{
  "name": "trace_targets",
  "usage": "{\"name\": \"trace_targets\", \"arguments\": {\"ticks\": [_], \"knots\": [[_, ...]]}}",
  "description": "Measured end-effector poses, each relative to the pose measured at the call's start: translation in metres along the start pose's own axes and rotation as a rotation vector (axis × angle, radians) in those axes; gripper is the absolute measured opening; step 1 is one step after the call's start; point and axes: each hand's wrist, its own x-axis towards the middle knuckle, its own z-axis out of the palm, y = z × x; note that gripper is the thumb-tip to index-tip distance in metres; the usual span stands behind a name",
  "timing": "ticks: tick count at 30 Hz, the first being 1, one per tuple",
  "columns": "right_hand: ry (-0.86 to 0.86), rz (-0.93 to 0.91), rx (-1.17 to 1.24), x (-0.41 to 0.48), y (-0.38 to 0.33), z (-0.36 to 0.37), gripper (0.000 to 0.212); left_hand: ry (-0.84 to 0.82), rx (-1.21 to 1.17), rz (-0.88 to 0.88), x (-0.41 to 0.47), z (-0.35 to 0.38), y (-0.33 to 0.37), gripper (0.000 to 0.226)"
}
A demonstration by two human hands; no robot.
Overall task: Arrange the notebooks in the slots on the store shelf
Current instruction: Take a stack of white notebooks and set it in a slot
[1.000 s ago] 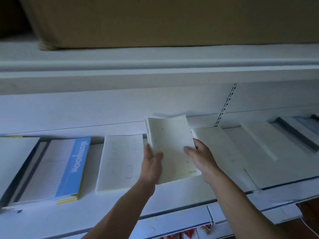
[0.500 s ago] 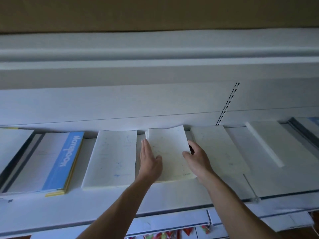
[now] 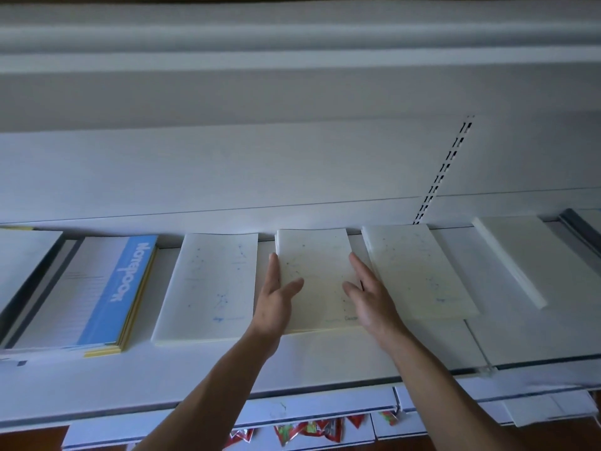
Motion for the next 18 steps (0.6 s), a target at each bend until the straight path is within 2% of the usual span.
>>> {"name": "trace_targets", "arguments": {"ticks": [2,5,8,12,16,18], "knots": [[0.000,-0.028,-0.008,0.000,0.002,0.000,0.057,-0.016,0.010,-0.001,-0.001,-0.005,0.001,0.074],[0.035,-0.022,-0.025,0.004,0.004,-0.002,0.056,-0.069,0.014,0.025,0.004,-0.010,0.008,0.049],[0.055,-0.026,-0.057,0.011,0.005,-0.005,0.058,-0.045,-0.019,0.013,0.011,-0.007,0.016,0.032],[0.019,-0.038,-0.120,0.014,0.000,-0.003,0.058,-0.047,-0.019,0.003,0.012,-0.001,0.014,0.058],[0.043,-0.067,-0.059,0.012,0.004,-0.005,0.059,0.002,-0.107,0.041,0.007,0.000,0.006,0.037],[0.087,-0.059,0.053,0.008,0.007,-0.006,0.054,0.109,-0.182,0.028,0.001,0.001,-0.001,0.051]]}}
